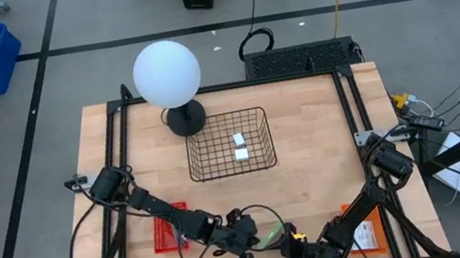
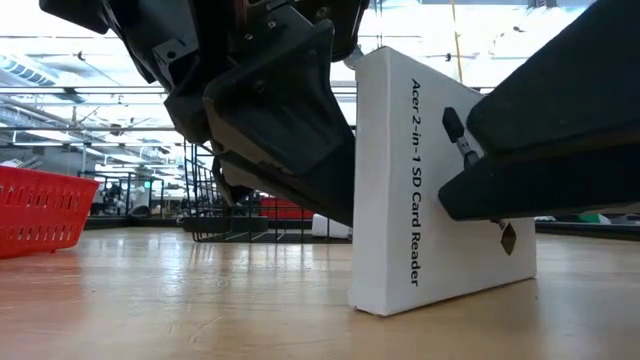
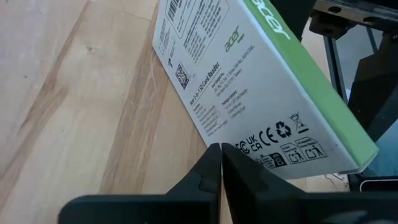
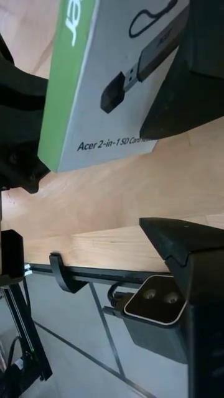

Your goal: Pick and place items into bin

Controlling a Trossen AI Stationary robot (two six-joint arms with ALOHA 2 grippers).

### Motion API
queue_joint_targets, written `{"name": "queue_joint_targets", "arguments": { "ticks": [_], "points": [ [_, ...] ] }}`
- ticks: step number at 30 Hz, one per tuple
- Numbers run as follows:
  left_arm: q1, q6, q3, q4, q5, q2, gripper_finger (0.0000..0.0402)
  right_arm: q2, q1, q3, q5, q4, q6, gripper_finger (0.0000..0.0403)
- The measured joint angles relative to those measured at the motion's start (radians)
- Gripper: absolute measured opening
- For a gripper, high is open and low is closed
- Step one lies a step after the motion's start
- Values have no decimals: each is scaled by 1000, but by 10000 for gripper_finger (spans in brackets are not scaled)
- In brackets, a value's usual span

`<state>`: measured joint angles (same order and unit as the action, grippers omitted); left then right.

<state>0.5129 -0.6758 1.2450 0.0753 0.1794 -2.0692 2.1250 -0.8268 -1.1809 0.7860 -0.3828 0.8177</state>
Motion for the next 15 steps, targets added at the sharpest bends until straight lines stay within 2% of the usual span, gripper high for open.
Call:
{"name": "queue_joint_targets", "arguments": {
  "ticks": [5, 11, 15],
  "points": [
    [0, 6, 0, -1, 0, 0, 4, 0, -11, 0, -6, -1, 0, 210],
    [0, 6, 0, -5, 0, 0, 24, -32, -38, 1, -27, 0, -70, 210],
    [0, 15, 0, -5, 0, 0, 23, -63, -51, 1, -27, -1, -137, 210]
  ]
}}
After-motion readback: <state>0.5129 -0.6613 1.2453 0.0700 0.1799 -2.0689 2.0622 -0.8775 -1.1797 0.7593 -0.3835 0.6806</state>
